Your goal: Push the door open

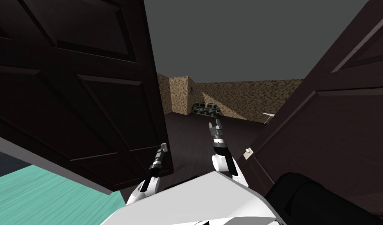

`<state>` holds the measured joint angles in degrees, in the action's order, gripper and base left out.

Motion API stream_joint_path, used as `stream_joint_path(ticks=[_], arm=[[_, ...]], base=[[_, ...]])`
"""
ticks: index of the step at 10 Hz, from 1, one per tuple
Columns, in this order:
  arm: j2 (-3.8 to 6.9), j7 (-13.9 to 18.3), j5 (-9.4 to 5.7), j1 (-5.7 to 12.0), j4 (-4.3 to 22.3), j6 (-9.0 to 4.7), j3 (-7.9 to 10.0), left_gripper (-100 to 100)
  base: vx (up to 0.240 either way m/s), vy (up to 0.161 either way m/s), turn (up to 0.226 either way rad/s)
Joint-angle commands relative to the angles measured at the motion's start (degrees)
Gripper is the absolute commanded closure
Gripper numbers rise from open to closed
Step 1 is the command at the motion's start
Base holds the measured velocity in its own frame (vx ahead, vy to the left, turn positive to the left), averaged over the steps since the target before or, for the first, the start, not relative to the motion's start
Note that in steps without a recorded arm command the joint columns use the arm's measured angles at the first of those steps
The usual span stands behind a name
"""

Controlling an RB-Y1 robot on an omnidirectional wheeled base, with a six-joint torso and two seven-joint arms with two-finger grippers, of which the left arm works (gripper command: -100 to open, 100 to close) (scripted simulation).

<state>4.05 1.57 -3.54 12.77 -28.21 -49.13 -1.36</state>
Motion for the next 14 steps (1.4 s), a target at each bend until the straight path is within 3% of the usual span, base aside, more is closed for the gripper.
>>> stream_joint_path(ticks=[1,6,13,14], arm=[[0.58,-0.22,-0.58,0.28,-0.65,0.19,0.97,100],[0.89,-0.71,-1.41,0.38,-0.61,0.42,2.31,100],[1.25,-2.27,-4.13,0.7,-0.49,1.17,6.67,100],[1.26,-1.99,-3.88,0.65,-0.01,1.28,6.23,100]], base=[[0.167,-0.113,0.062],[0.126,-0.039,0.027],[0.166,-0.088,0.063],[0.086,-0.018,0.016]])
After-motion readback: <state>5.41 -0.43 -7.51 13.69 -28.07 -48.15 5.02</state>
